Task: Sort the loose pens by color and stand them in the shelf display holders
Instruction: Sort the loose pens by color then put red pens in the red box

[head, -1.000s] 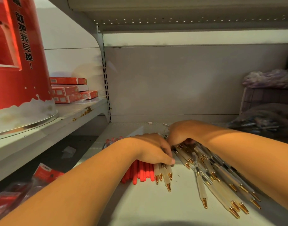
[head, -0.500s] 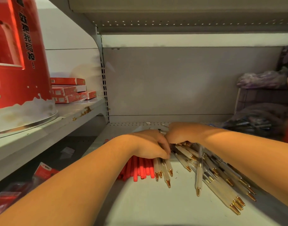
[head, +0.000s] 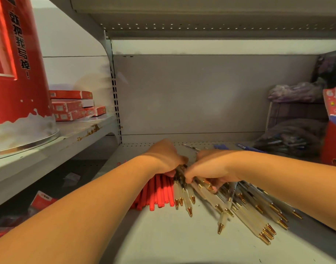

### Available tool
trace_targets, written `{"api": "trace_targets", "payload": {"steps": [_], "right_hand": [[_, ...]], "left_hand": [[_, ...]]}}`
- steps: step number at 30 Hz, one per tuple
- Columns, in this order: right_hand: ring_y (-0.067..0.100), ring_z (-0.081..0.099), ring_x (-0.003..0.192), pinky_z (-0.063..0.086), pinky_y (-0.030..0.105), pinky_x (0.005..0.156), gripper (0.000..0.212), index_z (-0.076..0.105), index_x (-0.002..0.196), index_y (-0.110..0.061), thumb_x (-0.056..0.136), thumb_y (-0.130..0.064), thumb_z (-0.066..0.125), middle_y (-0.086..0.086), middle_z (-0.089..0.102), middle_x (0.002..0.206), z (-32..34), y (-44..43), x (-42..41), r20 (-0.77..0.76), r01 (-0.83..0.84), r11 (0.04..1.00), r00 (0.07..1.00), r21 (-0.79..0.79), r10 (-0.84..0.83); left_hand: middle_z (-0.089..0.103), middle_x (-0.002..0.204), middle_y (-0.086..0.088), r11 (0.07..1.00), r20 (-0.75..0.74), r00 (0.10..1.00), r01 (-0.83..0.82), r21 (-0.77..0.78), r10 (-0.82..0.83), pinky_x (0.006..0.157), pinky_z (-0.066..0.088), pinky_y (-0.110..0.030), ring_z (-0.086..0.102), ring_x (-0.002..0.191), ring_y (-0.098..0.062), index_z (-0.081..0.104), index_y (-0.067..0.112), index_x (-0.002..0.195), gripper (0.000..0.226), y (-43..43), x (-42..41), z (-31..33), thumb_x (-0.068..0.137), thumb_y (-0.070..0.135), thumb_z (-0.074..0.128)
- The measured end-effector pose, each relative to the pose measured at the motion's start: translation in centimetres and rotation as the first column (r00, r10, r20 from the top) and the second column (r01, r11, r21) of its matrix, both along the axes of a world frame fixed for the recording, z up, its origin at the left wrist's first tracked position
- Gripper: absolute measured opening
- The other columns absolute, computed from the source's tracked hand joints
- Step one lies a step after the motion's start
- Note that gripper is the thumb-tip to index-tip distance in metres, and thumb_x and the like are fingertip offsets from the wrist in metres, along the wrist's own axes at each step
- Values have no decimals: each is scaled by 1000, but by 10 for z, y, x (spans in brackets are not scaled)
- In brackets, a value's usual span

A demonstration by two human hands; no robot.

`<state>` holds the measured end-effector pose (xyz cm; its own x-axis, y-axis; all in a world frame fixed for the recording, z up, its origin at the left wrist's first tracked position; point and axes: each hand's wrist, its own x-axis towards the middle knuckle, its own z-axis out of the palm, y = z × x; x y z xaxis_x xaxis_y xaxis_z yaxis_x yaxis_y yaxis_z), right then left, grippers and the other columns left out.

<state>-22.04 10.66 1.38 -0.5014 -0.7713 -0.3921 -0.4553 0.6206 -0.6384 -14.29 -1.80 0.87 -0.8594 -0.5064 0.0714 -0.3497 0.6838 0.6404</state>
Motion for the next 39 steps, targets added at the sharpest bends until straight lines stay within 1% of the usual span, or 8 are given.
{"api": "trace_targets", "payload": {"steps": [5,13,16,20,25,29,34,39], "right_hand": [[15,59,57,57,24,57,19,65,101,-4,95,-22,61,7,62,73,9,10,2,37,10,999,999,-52,-8],[17,61,50,56,24,47,24,58,110,-1,90,-7,68,11,66,65,9,24,-4,57,82,980,996,-179,-72],[16,61,48,54,23,47,29,57,111,-5,87,-8,72,11,68,64,10,29,-2,38,74,981,997,-179,-68],[10,60,48,49,19,48,25,57,104,-23,86,-29,74,3,71,69,7,39,1,-259,-85,990,964,-115,52],[-3,54,63,46,15,56,19,59,97,-40,84,-49,69,-8,63,84,4,53,2,-584,-318,942,787,-108,199],[-2,53,68,48,16,62,13,61,94,-40,87,-49,66,-9,60,85,2,60,0,-562,-394,914,780,-98,276],[9,62,80,55,34,75,14,68,95,-38,89,-48,63,-10,67,90,4,67,-5,-507,-436,890,802,-135,316],[10,69,65,56,22,56,10,75,96,-32,89,-35,69,-7,74,83,-1,64,-6,-351,-341,906,904,-252,243]], "left_hand": [[68,84,-7,986,-63,998,16,166,-6,79,61,-40,74,72,-23,57,13,93,19,-2,-2,-6,87,18,74],[66,98,-4,969,-62,998,14,247,1,78,61,-35,75,73,-15,53,19,121,54,-7,-4,-7,77,16,84],[68,94,-2,984,-42,999,32,177,-25,80,61,-32,75,76,-17,59,14,119,45,-6,-4,-6,80,20,81],[74,96,-10,1000,1,1000,9,6,-9,86,59,-38,74,84,-24,72,7,99,19,-2,-6,-6,90,24,70],[55,138,-4,972,94,996,34,-231,-12,93,39,-24,53,123,-21,53,17,137,46,1,-5,-10,95,33,63],[50,142,1,960,86,994,94,-262,-74,90,32,-22,48,127,-18,51,25,137,43,-1,-6,-13,97,38,59],[53,135,1,930,122,988,132,-344,-95,88,33,-24,51,120,-18,57,28,131,41,2,-7,-14,95,48,57],[55,104,2,911,143,989,91,-401,-36,72,35,-26,49,92,-14,56,20,118,45,8,-8,-11,89,54,61]]}}
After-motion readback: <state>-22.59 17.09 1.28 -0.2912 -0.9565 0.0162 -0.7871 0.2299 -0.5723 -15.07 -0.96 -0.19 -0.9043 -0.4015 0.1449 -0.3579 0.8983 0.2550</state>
